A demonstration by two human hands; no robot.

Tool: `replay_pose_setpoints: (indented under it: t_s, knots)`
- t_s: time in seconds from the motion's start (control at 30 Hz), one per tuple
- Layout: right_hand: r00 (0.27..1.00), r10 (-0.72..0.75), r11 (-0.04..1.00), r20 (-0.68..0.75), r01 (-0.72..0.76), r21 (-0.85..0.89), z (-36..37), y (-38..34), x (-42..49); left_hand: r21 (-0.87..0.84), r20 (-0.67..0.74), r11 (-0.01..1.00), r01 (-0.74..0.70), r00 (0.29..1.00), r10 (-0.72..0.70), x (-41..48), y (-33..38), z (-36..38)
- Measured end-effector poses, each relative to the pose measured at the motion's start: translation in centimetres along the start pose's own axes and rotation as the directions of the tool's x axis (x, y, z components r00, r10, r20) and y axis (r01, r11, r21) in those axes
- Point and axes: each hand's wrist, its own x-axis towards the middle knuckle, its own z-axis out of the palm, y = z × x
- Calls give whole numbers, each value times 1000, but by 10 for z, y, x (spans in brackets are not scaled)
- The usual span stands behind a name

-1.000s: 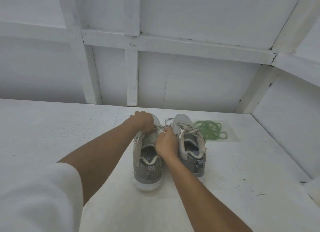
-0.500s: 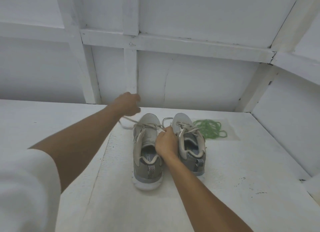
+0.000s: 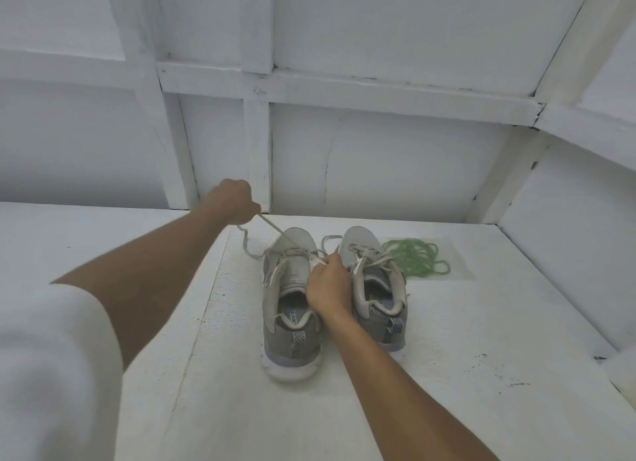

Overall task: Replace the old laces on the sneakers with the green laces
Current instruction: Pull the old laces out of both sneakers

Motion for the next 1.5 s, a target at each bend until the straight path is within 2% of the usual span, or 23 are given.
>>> replay_pose_setpoints:
  t_s: [0.1,0.2,0.27,0.37,0.53,0.7,0.87,1.0,1.2,1.37,1.5]
  knots:
    - [1000,-3,1000,-3,3,0,1,0,1,1,59,1000,-6,998,6,-2,1,3]
    - [1000,-4,1000,-7,4,1,3,0,1,-72,127,982,-173,975,181,-17,29,18]
    - [1000,1,1000,-6,-1,3,4,0,2,-57,230,961,-269,933,275,-28,51,33]
    - [1000,8,1000,1,-8,11,3,1,2,-27,312,962,-272,912,267,-35,66,50]
    - [1000,-1,1000,0,1,24,2,2,2,0,238,977,-214,949,208,-31,55,39]
    - [1000,-3,1000,11,3,19,3,2,3,-49,54,992,-116,991,119,-19,23,15]
    - [1000,-8,1000,10,8,14,3,3,2,-119,-109,992,-39,994,26,-14,-1,-4]
    - [1000,-8,1000,5,8,14,3,3,4,-179,-181,984,23,982,-56,-12,-16,-9]
    - [1000,-11,1000,13,11,12,2,3,3,-184,-198,983,31,978,-67,-15,-28,-12]
    - [1000,-20,999,22,20,-26,1,3,4,-142,-108,989,-29,994,14,-29,-25,1]
    - [994,-47,985,95,62,-159,-4,-3,8,78,119,996,-48,992,38,-43,-18,12]
